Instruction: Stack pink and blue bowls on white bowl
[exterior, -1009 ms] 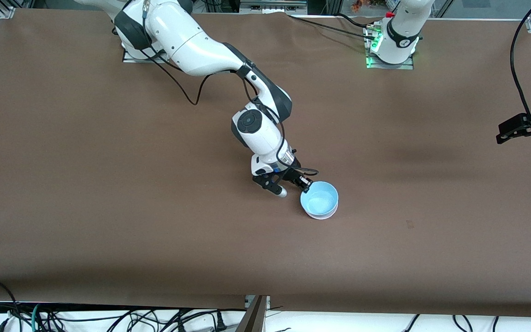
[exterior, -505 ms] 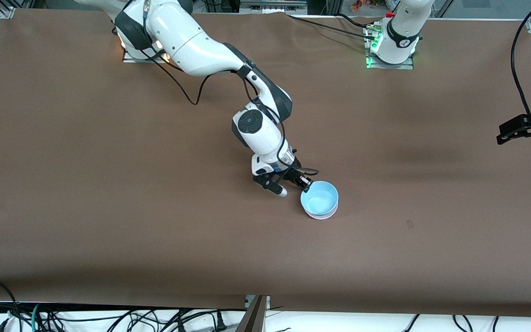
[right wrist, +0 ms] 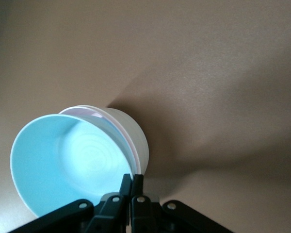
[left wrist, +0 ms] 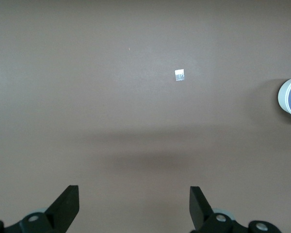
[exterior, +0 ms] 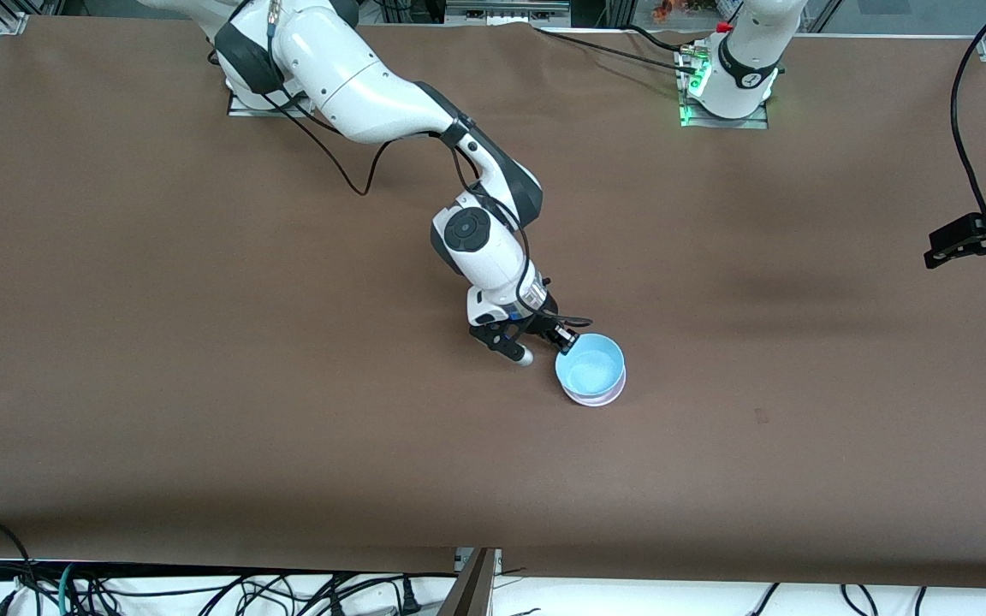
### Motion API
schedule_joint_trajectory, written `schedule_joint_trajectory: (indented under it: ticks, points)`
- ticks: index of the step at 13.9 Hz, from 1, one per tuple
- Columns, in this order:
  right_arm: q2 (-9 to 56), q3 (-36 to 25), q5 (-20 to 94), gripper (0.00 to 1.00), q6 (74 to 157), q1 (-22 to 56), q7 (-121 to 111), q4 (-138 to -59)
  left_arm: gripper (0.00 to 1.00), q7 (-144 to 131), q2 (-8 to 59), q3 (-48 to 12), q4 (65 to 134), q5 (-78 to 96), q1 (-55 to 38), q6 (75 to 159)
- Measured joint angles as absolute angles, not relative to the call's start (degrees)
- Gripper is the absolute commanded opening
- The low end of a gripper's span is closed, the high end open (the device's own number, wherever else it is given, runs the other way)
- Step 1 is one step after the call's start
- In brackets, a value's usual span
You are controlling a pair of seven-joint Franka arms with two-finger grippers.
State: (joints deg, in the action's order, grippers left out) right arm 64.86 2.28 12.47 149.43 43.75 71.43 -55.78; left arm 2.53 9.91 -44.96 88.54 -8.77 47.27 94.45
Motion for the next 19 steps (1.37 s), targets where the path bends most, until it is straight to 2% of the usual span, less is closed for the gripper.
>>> schedule_joint_trajectory:
  ticks: [3, 4, 6, 8, 9, 13, 16, 19]
  points:
    - [64.86, 2.28, 12.47, 0.0, 148.53, 43.75, 71.43, -55.71, 1.0, 2.53, 10.25, -44.96, 88.54, -8.77, 47.29, 94.45]
    - [64.86, 2.28, 12.47, 0.09, 148.41, 43.75, 71.43, -55.68, 1.0, 2.53, 10.26, -44.96, 88.54, -8.77, 47.29, 94.45]
    - [64.86, 2.27, 12.47, 0.35, 147.17, 43.74, 71.43, -55.43, 1.0, 2.53, 10.26, -44.96, 88.54, -8.77, 47.3, 94.46]
    - [64.86, 2.27, 12.47, 0.68, 144.69, 43.68, 71.45, -54.94, 1.0, 2.53, 10.26, -44.96, 88.54, -8.77, 47.3, 94.47]
    - [64.85, 2.27, 12.47, 1.0, 143.8, 43.59, 71.48, -54.55, 1.0, 2.53, 10.26, -44.96, 88.54, -8.77, 47.3, 94.47]
    - [63.37, 2.23, 12.47, 1.0, 139.27, 42.72, 71.58, -51.93, 1.0, 2.53, 10.26, -44.96, 88.54, -8.77, 47.33, 94.48]
    - [58.54, 0.92, 11.9, 1.0, 131.21, 40.76, 70.82, -50.41, 1.0, 2.53, 10.26, -44.96, 88.53, -8.77, 47.36, 94.5]
    - [52.34, -2.97, 10.16, 1.0, 120.15, 38.24, 64.16, -50.35, 1.0, 2.53, 10.26, -44.96, 88.53, -8.77, 47.39, 94.51]
